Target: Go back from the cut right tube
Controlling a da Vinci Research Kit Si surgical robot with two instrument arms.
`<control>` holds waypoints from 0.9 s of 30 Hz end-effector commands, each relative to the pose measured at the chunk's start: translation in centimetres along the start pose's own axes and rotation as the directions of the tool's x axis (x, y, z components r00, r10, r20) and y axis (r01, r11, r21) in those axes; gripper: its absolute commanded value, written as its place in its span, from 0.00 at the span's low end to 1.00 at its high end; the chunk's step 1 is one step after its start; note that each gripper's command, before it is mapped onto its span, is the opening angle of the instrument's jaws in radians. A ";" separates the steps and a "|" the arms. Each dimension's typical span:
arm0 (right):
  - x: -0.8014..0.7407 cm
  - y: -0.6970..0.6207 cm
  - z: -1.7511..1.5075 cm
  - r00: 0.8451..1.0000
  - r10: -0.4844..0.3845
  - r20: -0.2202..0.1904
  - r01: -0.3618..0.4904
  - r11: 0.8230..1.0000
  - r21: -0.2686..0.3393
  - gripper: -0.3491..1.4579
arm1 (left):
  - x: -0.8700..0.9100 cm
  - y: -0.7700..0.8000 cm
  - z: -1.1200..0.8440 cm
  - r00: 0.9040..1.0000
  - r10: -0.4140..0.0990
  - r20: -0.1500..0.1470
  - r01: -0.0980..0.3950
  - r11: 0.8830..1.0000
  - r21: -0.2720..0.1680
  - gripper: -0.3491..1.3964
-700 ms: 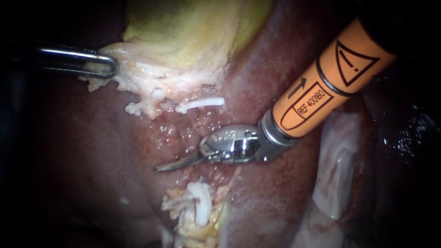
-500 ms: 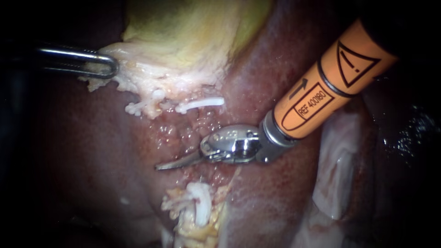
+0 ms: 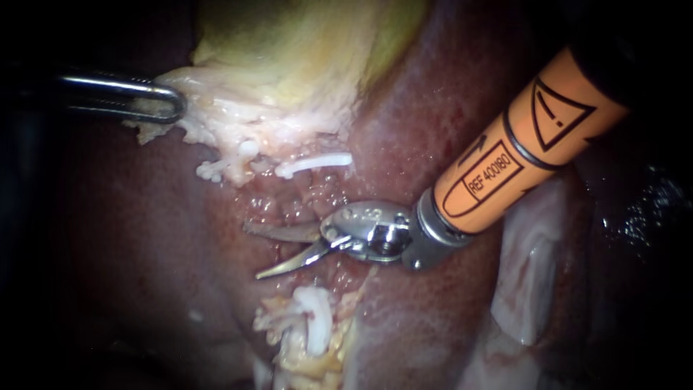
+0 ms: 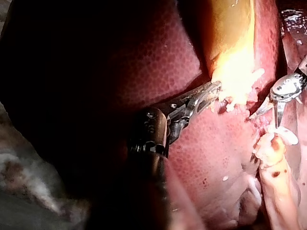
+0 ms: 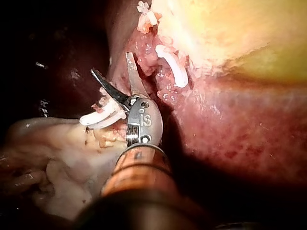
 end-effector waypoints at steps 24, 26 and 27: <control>0.28 -0.38 -1.71 0.888 -0.302 0.346 0.374 0.913 -0.164 0.99 | 0.00 -0.02 -0.01 1.000 0.001 0.001 -0.001 1.000 -0.002 0.00; 0.31 -0.36 -1.80 0.887 -0.299 0.352 0.377 0.909 -0.179 0.99 | -0.01 -0.02 0.00 1.000 0.001 0.000 -0.001 1.000 -0.001 0.00; 0.33 -0.36 -1.83 0.886 -0.299 0.355 0.380 0.907 -0.185 0.99 | -0.01 -0.02 0.00 1.000 0.001 0.000 -0.001 1.000 -0.001 0.00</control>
